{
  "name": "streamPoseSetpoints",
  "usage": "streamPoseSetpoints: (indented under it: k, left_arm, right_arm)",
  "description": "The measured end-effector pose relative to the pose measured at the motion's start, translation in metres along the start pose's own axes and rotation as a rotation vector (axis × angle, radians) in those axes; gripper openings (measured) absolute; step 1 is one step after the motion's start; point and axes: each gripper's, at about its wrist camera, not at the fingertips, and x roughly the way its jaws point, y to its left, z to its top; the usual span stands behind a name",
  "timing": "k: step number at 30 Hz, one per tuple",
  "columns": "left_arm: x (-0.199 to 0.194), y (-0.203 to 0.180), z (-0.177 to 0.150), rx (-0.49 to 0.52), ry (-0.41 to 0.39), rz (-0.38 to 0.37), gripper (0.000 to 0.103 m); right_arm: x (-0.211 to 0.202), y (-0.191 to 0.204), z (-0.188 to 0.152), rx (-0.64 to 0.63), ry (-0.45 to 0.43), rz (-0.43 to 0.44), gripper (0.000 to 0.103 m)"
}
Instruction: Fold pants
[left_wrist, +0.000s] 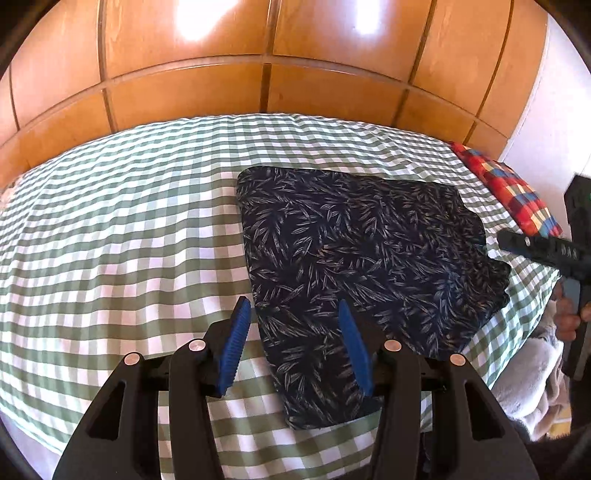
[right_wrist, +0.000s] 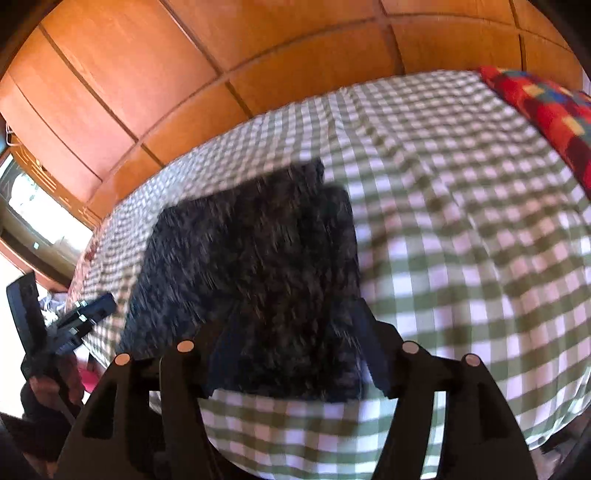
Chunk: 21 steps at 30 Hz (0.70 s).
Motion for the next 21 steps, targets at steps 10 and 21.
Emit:
streamPoseSetpoints:
  k: [10, 21]
  left_arm:
    - [0.007, -0.004, 0.003, 0.014, 0.014, 0.011, 0.055]
    - [0.019, -0.005, 0.003, 0.009, 0.045, 0.026, 0.055]
  right_arm:
    - [0.064, -0.001, 0.055, 0.099, 0.015, -0.040, 0.066]
    - [0.067, 0.024, 0.045, -0.084, -0.013, -0.168, 0.011]
